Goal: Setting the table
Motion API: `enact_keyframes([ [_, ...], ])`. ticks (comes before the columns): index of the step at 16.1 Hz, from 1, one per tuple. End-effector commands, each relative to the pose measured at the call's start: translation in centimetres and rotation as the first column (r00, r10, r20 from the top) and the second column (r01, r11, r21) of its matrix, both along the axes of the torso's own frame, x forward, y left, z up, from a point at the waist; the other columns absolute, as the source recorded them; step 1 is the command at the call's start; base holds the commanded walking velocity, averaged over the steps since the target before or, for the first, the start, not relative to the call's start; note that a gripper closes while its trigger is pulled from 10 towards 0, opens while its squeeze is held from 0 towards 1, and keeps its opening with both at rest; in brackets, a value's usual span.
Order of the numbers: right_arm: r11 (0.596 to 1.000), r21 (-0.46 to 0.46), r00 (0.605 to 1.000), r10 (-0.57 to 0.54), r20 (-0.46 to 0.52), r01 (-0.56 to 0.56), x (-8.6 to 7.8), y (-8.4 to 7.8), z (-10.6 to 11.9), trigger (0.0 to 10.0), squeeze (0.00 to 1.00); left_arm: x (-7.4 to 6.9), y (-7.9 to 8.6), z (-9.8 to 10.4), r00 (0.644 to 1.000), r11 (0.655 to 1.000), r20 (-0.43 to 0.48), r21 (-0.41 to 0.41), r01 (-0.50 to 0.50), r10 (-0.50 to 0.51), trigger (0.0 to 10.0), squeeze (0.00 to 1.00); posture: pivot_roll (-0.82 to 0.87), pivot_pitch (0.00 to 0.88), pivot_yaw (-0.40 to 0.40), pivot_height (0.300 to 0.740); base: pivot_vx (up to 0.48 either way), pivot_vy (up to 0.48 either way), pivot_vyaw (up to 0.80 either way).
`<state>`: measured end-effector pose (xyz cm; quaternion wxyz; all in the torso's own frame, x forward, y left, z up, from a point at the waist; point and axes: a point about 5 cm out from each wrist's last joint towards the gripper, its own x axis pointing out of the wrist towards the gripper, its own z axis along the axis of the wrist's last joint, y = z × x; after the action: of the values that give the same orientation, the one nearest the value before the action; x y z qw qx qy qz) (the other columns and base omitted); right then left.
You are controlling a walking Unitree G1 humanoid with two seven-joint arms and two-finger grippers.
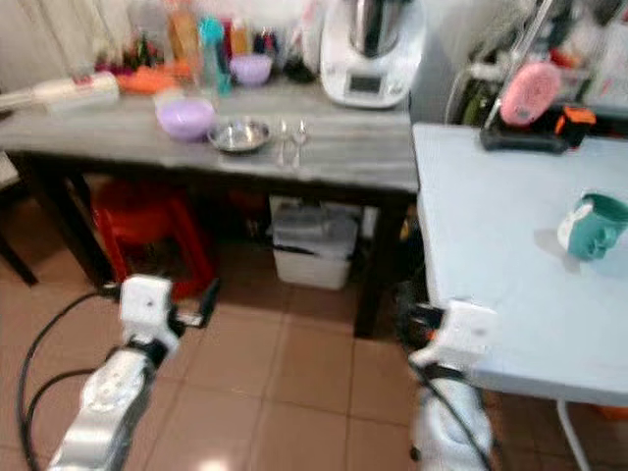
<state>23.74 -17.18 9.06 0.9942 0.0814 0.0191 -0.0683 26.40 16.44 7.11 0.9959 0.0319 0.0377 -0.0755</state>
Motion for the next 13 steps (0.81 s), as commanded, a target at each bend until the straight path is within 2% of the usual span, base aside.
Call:
enact_keyframes([
  [1,1.000,-0.015,1.000,-0.014,0.007,0.014,0.06,-0.63,0.25,10.0,0.00,0.30,-0.30,0.43,1.000,1.000,0.014,-0.010,0.010,-0.010,10.0,0.00,0.00,0.000,0.005,0.740,0.000,-0.390,0.00],
  [13,1.000,-0.008,1.000,-0.019,0.001,0.019,0.43,-0.49,0.08,10.0,0.00,0.46,-0.52,0.54,1.000,1.000,0.014,-0.011,0.018,-0.018,10.0,0.00,0.01,0.000,0.007,0.740,0.000,-0.391,0.00],
])
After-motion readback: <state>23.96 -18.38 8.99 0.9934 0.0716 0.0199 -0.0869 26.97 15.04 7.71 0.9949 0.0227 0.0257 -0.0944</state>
